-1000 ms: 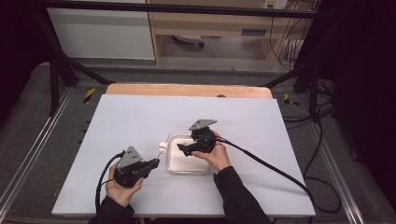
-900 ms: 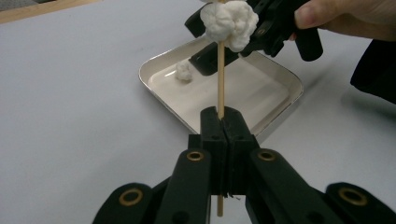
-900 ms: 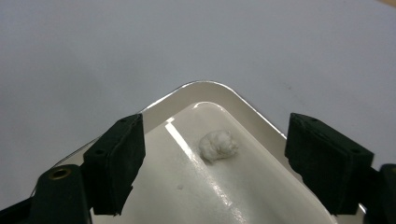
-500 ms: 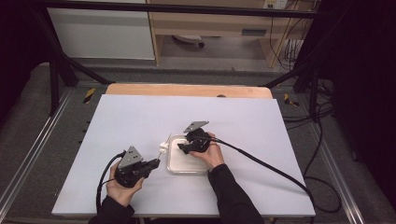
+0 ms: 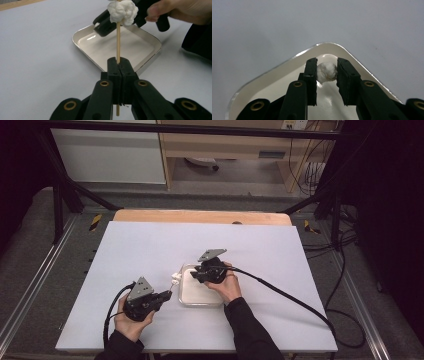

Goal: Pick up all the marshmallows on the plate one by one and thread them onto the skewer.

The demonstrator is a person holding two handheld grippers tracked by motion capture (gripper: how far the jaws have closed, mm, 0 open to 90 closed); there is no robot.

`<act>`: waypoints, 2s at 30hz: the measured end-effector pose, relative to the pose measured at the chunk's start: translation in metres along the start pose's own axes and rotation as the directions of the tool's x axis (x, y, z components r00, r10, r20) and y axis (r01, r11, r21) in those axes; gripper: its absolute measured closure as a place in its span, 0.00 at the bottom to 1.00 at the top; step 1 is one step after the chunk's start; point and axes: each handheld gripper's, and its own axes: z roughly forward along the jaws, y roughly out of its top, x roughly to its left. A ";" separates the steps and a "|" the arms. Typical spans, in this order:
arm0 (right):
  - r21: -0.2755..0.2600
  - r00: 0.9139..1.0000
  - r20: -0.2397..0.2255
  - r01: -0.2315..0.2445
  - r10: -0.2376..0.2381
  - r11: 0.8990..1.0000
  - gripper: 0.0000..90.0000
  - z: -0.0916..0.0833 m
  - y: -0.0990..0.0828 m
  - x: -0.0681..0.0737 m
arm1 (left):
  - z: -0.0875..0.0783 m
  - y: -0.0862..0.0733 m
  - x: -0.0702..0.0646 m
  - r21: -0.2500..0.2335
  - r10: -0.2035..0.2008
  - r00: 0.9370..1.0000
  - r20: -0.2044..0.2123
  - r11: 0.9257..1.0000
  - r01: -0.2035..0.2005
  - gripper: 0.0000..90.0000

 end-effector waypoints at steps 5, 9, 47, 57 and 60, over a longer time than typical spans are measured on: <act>-0.078 0.999 -0.030 -0.020 0.018 0.997 0.80 -0.035 0.006 0.004 | 0.000 0.001 -0.005 -0.006 0.010 1.000 0.005 1.000 -0.010 0.99; -0.128 0.998 -0.050 -0.048 0.042 0.991 0.80 -0.063 0.001 0.004 | 0.001 0.003 -0.009 -0.004 0.023 1.000 0.014 1.000 -0.023 0.99; -0.348 0.946 -0.296 -0.238 0.135 0.907 0.83 -0.132 -0.012 0.018 | 0.017 0.008 -0.047 0.010 0.129 0.988 0.088 0.991 -0.130 0.99; -0.330 0.936 -0.324 -0.246 0.136 0.911 0.86 -0.129 -0.013 0.020 | 0.016 0.007 -0.049 0.000 0.168 0.983 0.073 0.986 -0.169 0.99; -0.330 0.930 -0.343 -0.251 0.133 0.910 0.87 -0.128 -0.014 0.021 | 0.016 0.007 -0.049 -0.010 0.172 0.982 0.074 0.985 -0.172 0.99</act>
